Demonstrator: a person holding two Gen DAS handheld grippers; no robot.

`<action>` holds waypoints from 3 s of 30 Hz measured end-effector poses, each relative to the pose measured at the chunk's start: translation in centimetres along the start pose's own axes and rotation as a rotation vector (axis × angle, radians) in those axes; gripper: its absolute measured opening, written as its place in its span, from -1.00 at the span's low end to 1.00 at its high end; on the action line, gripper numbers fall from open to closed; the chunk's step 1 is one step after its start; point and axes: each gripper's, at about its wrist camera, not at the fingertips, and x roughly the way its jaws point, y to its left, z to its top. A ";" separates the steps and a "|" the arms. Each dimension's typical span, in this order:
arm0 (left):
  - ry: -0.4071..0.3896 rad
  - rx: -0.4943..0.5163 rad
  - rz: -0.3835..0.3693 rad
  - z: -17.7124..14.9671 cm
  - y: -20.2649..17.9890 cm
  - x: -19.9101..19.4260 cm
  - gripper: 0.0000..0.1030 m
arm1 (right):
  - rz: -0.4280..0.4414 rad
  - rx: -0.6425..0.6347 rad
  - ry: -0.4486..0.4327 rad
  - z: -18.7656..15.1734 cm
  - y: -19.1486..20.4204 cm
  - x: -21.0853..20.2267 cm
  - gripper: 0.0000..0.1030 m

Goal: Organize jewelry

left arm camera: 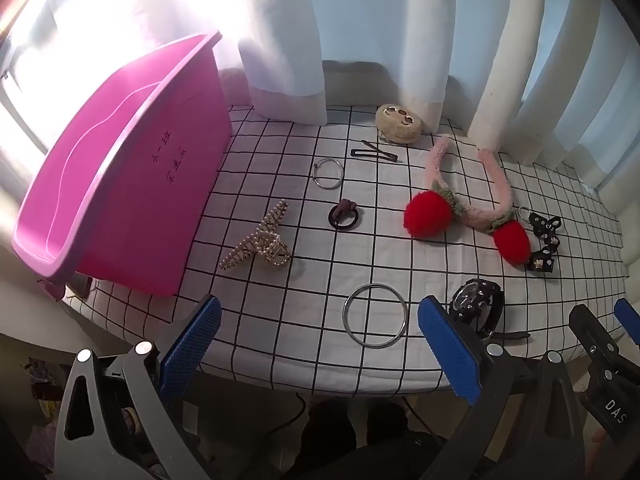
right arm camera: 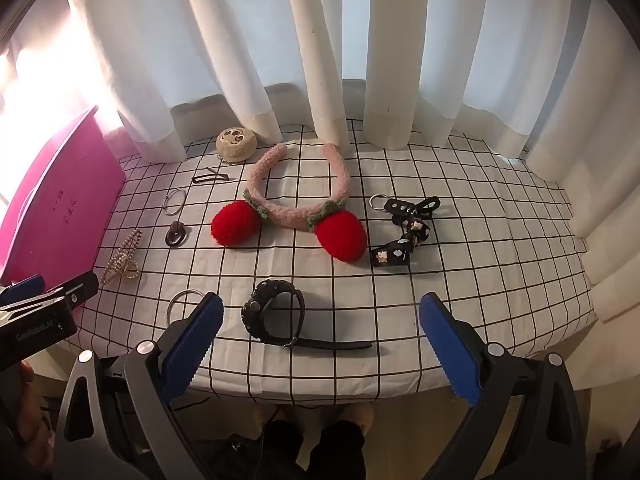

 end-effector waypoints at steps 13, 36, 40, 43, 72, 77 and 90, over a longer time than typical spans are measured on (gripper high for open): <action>-0.001 0.013 0.010 0.0 0.0 -0.5 0.88 | 0.000 0.002 -0.003 0.0 0.1 0.0 0.82; -0.002 0.013 0.011 -0.1 -0.2 -0.2 0.88 | 0.058 0.009 0.007 0.0 0.3 -0.5 0.82; -0.002 0.013 0.012 -0.1 -0.3 -0.2 0.88 | 0.089 0.018 0.008 -0.1 0.1 -0.5 0.82; -0.001 0.012 0.012 -0.1 -0.3 -0.2 0.88 | 0.093 0.026 -0.005 -0.1 0.0 -0.7 0.82; 0.073 -0.053 -0.028 -2.8 2.2 3.5 0.88 | 0.133 0.010 0.051 -3.3 0.1 1.5 0.82; 0.062 -0.011 -0.023 -4.1 2.2 5.6 0.88 | 0.142 -0.011 0.080 -4.8 0.7 4.2 0.82; 0.035 0.049 -0.067 -6.0 -0.6 10.2 0.88 | 0.098 -0.086 0.053 -6.0 1.7 10.1 0.82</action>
